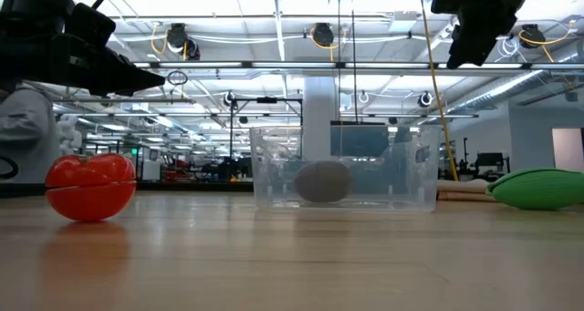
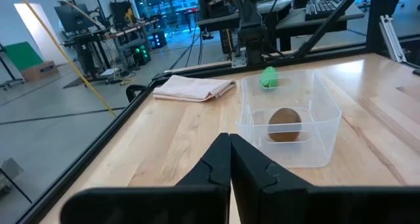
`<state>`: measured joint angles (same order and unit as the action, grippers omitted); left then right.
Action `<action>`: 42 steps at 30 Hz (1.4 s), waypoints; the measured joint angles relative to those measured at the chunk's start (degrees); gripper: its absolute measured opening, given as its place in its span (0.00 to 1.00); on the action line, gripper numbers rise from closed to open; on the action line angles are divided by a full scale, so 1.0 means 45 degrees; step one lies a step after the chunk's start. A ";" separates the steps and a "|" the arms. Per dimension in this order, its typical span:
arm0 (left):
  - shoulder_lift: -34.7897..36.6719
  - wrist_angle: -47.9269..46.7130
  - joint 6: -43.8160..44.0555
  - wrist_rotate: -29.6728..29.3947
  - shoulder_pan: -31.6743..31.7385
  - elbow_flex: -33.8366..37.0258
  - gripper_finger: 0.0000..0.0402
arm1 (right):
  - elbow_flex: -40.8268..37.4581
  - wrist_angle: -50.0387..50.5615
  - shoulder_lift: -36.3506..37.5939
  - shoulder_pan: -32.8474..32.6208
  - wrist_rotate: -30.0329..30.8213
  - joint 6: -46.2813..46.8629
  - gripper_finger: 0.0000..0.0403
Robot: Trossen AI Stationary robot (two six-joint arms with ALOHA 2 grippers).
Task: Pick and placing Produce into tupperware
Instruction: Put the green corn into the transparent bin
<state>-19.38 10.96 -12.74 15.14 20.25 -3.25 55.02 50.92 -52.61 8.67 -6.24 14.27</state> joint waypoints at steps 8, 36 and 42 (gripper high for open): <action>0.0000 0.0000 0.0041 0.0000 0.0000 0.0000 0.02 | 0.1091 0.1377 -0.0926 0.0000 -0.0041 0.0111 0.00; 0.0000 0.0000 0.0036 -0.0010 0.0005 -0.0001 0.02 | 0.1586 0.5123 -0.2910 -0.0010 -0.1360 -0.1002 0.00; 0.0000 -0.0005 0.0036 -0.0010 0.0005 -0.0005 0.01 | 0.1586 0.5079 -0.2925 -0.0005 -0.1340 -0.1025 0.00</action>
<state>-19.38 10.94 -12.58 15.09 20.27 -3.27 62.15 73.78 -65.78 8.64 -12.27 9.65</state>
